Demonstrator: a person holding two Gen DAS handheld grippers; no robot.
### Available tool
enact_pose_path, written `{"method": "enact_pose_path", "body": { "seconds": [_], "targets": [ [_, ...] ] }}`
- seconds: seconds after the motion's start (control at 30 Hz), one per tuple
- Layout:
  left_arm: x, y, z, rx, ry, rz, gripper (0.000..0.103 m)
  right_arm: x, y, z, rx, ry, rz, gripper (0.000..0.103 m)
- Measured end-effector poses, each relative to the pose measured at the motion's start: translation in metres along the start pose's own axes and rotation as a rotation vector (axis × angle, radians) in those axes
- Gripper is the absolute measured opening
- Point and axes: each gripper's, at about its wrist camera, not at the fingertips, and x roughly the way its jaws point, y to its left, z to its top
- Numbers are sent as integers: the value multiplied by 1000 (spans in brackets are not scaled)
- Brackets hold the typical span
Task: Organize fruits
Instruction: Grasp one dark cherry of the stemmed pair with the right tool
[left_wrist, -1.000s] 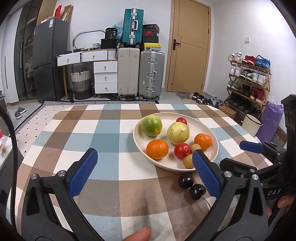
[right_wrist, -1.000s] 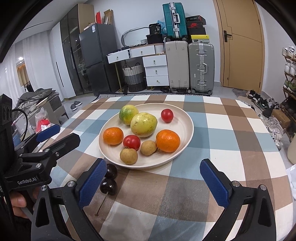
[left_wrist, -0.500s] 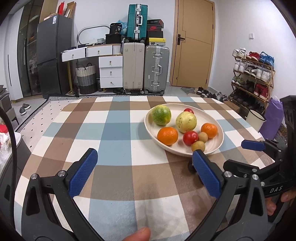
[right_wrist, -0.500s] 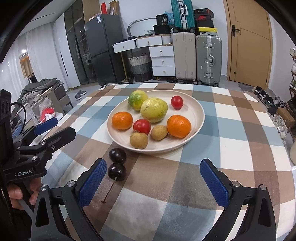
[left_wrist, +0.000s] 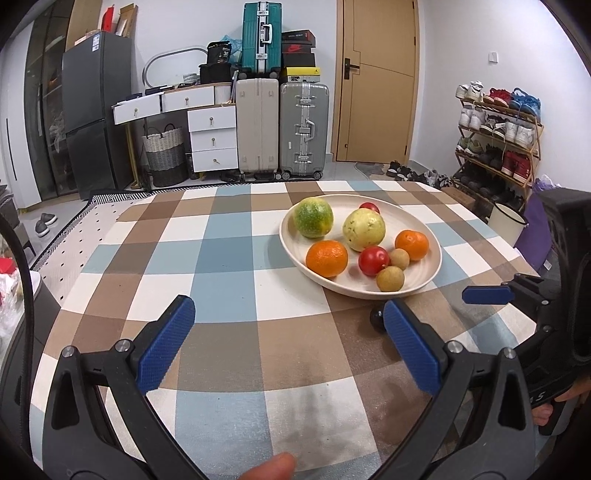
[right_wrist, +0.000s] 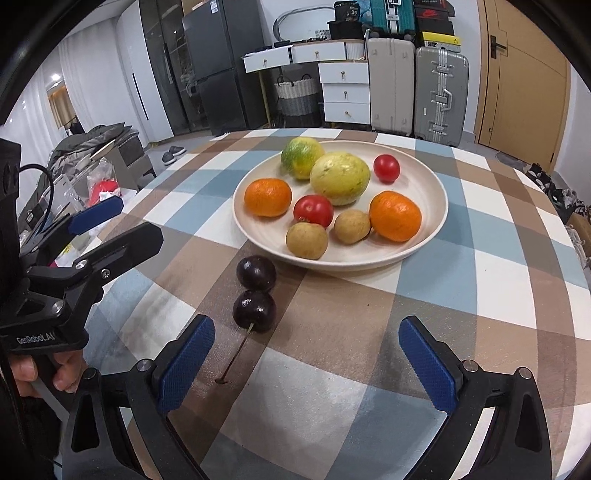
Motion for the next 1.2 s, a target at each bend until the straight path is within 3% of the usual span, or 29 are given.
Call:
{"method": "enact_pose_path", "body": {
  "seconds": [0.4, 0.63, 1.0, 1.2],
  "targets": [
    [5, -2, 0, 8, 23, -37, 102, 11, 18, 3, -60, 35, -13, 74],
    [5, -7, 0, 34, 24, -53, 102, 12, 18, 4, -70, 37, 0, 66],
    [6, -6, 0, 27, 33, -51, 102, 10, 27, 2, -107, 32, 40, 29],
    [6, -6, 0, 29, 32, -51, 102, 8, 28, 1, -111, 27, 54, 27]
  ]
}}
